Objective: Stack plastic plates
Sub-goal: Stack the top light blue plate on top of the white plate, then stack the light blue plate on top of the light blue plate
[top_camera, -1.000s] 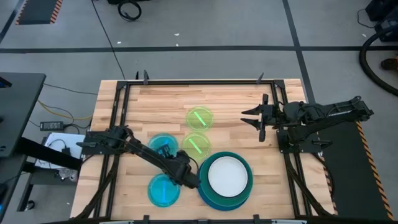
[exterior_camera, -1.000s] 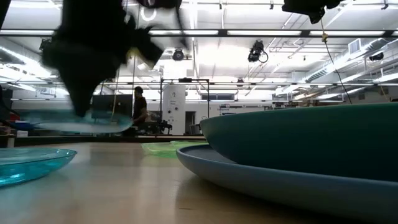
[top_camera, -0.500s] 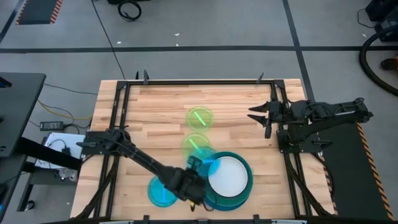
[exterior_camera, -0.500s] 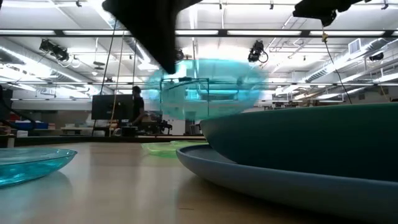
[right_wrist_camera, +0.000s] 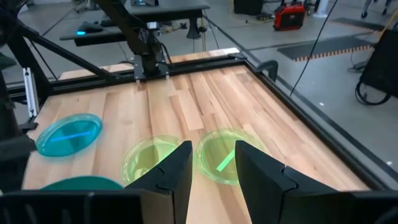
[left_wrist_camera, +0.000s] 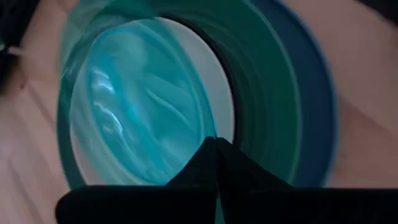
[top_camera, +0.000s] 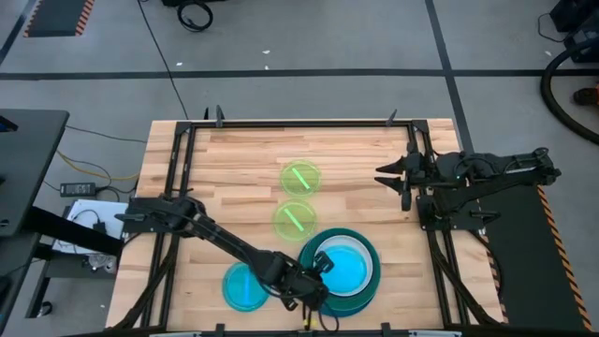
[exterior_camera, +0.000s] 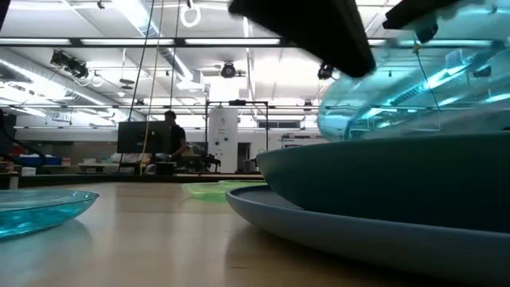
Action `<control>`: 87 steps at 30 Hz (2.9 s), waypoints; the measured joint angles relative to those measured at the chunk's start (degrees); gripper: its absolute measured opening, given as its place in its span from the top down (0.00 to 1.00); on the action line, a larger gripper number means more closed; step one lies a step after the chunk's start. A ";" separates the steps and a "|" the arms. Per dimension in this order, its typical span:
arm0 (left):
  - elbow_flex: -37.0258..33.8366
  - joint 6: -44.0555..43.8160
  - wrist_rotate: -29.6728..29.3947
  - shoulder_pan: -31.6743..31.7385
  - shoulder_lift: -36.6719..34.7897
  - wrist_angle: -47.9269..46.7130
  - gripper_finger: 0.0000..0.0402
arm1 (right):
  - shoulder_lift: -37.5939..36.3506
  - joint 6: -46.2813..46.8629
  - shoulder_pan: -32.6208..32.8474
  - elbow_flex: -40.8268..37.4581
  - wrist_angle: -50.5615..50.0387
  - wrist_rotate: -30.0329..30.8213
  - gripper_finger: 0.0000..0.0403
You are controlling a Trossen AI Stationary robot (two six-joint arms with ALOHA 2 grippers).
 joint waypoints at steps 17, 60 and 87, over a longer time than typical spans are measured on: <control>-0.09 -10.15 0.03 1.65 1.04 0.34 0.65 | 0.01 2.29 1.62 -1.07 -1.03 0.00 0.67; -35.22 -50.56 23.11 6.09 -18.10 -8.39 0.65 | 2.35 -7.69 1.62 -1.09 9.96 -0.02 0.67; -39.18 -45.83 33.96 9.75 -20.33 -2.18 0.98 | 3.22 -6.28 1.64 -1.09 9.46 -0.04 0.67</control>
